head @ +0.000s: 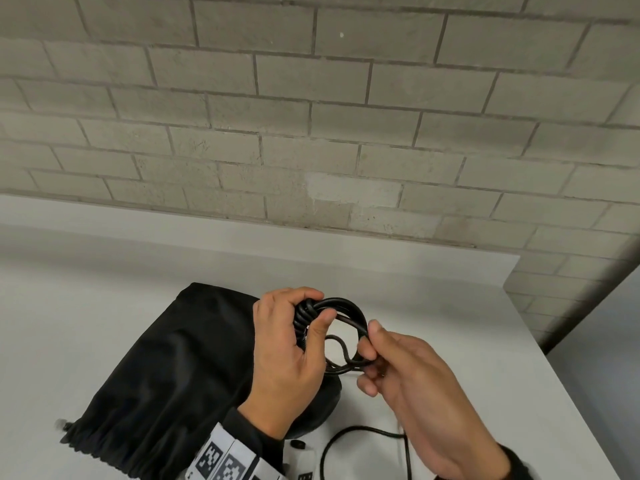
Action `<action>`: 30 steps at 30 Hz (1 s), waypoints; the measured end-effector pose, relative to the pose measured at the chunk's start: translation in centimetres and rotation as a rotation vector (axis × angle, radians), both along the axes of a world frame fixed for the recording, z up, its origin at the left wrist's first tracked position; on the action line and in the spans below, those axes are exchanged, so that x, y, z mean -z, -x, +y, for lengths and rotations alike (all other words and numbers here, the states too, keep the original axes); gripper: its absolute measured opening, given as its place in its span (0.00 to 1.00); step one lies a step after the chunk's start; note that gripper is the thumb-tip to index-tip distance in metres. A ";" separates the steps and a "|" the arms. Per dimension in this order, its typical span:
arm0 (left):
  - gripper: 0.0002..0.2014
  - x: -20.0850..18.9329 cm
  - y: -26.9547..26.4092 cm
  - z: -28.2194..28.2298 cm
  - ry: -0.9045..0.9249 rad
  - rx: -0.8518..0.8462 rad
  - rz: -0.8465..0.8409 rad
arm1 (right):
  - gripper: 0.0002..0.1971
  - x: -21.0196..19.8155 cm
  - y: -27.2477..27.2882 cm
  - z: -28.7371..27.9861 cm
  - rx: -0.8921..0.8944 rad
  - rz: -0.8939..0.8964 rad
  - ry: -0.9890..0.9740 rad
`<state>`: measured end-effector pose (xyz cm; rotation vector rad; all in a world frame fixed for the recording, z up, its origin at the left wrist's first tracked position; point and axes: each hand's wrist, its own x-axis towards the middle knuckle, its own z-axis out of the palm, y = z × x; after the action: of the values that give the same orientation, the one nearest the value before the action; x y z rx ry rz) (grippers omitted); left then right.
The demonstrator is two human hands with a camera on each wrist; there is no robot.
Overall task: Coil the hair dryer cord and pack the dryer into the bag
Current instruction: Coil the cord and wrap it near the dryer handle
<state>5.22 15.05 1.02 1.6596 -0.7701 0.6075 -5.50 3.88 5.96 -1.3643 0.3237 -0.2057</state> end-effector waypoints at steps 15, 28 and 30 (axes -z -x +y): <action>0.08 0.1 -0.2 -0.1 0.073 0.127 0.138 | 0.11 1.5 1.4 -0.5 -0.025 -0.136 -0.325; 0.09 -0.6 -0.3 0.1 0.110 0.179 0.175 | 0.16 6.1 1.6 1.4 0.143 -0.327 0.391; 0.08 -0.5 -0.3 0.2 0.112 0.179 0.170 | 0.11 5.8 1.5 1.6 0.260 -0.345 0.312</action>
<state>5.53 15.30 1.56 1.4995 -0.7375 0.3721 -7.03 5.45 0.13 -1.5597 0.1811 -0.7240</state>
